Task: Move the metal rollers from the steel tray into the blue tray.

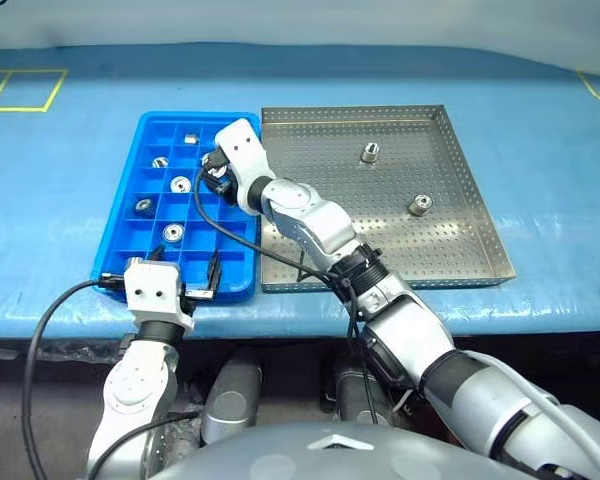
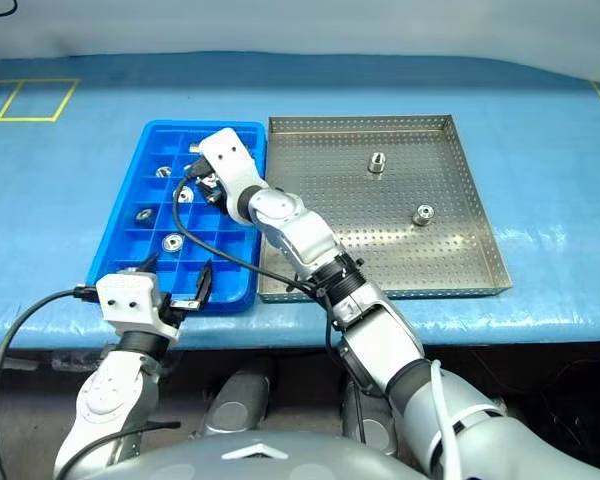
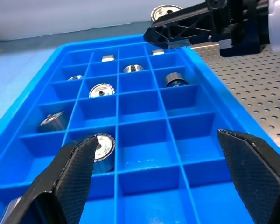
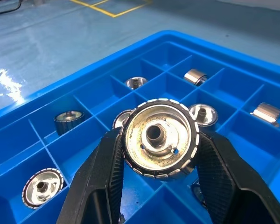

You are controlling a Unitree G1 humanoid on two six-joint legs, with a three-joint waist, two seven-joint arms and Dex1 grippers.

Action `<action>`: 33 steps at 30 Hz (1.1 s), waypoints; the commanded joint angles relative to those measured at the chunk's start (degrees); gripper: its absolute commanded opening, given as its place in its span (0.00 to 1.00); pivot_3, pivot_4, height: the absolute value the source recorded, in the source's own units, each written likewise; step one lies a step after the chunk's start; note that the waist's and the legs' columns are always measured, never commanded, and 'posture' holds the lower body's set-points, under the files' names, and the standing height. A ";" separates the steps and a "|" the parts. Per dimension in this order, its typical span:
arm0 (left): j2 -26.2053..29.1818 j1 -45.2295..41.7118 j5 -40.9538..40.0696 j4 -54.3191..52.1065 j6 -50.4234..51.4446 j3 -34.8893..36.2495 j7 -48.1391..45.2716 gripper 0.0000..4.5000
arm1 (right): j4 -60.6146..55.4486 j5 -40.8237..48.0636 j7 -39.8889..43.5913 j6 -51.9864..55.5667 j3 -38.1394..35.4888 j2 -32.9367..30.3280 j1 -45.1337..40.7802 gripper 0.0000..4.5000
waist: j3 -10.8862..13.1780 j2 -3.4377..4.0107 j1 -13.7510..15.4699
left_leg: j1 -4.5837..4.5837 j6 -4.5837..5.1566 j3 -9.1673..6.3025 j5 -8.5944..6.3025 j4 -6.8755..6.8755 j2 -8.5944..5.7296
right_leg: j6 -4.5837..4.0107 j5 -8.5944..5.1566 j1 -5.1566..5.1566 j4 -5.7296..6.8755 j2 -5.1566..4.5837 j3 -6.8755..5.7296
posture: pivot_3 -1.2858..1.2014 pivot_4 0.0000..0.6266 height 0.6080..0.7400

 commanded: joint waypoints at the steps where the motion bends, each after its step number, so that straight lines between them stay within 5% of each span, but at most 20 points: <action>1: -0.78 0.61 0.53 -3.41 -1.76 -0.67 0.70 1.00 | 2.11 0.53 1.23 -2.14 0.13 11.13 1.35 0.42 | 0.00 0.00 0.80 | -0.01 0.00 0.00 0.00 0.00 0.00 | 0.00 0.00 -0.01 0.00 0.00 -0.01 | 0.72 0.24 1.00; 9: -1.03 1.03 0.77 -3.41 -1.55 -1.61 0.14 1.00 | 10.10 -0.48 3.45 -3.56 0.90 10.72 1.72 0.42 | -0.01 0.01 2.68 | -0.07 -0.01 0.01 -0.01 0.00 0.00 | 0.00 -0.01 -0.05 -0.03 0.00 -0.02 | 0.72 0.24 1.00; 17: 0.02 -1.57 -0.21 -1.73 -0.62 -1.88 -1.84 1.00 | 8.87 1.63 1.23 -2.51 -2.57 10.01 3.01 0.99 | -0.02 0.02 3.30 | -0.07 -0.02 0.00 -0.01 0.03 0.00 | 0.01 -0.01 -0.04 -0.05 0.00 -0.03 | 0.68 0.24 1.00; 26: 1.47 -8.37 -1.71 3.17 0.42 -2.83 -5.58 1.00 | 2.93 0.88 -14.49 -6.77 -11.85 4.53 4.53 1.00 | -0.02 0.02 1.11 | -0.14 -0.02 0.00 0.00 0.04 -0.01 | 0.02 0.00 -0.03 -0.09 -0.01 -0.04 | 0.62 0.24 1.00; 33: 2.39 -12.59 -2.35 6.95 -0.24 -3.71 -7.69 1.00 | 10.81 -4.61 -33.29 -14.22 -22.69 -0.99 1.49 1.00 | -0.02 0.04 -3.47 | -0.14 -0.02 0.02 0.00 0.03 -0.01 | 0.04 0.04 -0.02 -0.09 -0.01 -0.01 | 0.60 0.24 1.00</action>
